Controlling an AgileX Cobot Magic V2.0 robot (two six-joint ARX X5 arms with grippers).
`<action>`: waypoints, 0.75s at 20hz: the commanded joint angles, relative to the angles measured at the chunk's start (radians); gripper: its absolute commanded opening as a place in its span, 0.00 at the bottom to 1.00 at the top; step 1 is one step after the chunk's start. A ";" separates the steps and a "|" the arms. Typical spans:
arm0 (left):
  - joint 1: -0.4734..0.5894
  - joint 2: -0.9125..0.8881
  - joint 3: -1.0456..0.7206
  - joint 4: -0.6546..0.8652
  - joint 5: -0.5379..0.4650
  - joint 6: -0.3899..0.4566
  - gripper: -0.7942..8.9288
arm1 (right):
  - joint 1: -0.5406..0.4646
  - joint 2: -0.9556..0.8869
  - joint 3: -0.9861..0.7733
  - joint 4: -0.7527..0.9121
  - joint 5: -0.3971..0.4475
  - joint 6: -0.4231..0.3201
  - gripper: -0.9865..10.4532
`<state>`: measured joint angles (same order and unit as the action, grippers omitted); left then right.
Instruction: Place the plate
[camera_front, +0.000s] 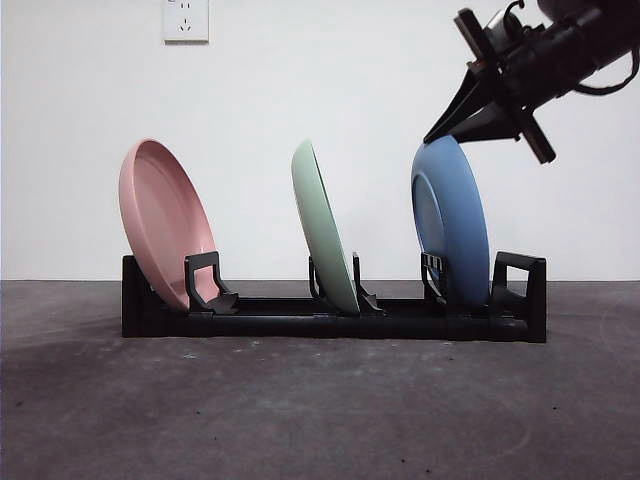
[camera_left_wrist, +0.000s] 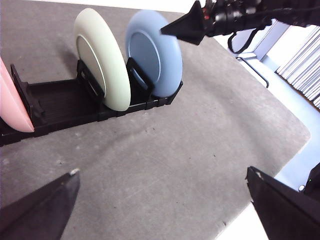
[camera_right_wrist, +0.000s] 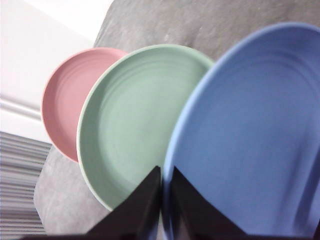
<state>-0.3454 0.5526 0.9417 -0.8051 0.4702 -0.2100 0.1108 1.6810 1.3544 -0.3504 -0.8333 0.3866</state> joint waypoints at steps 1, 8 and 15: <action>-0.005 0.003 0.019 0.011 0.002 -0.004 0.63 | -0.011 -0.051 0.022 0.010 -0.001 0.035 0.09; -0.005 0.003 0.019 0.011 0.002 -0.003 0.63 | -0.024 -0.209 0.022 -0.087 -0.037 0.026 0.09; -0.005 0.003 0.019 0.009 0.002 -0.003 0.63 | 0.011 -0.397 0.019 -0.383 -0.027 -0.231 0.09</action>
<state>-0.3454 0.5526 0.9417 -0.8047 0.4702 -0.2100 0.1089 1.2949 1.3544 -0.7109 -0.8566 0.2718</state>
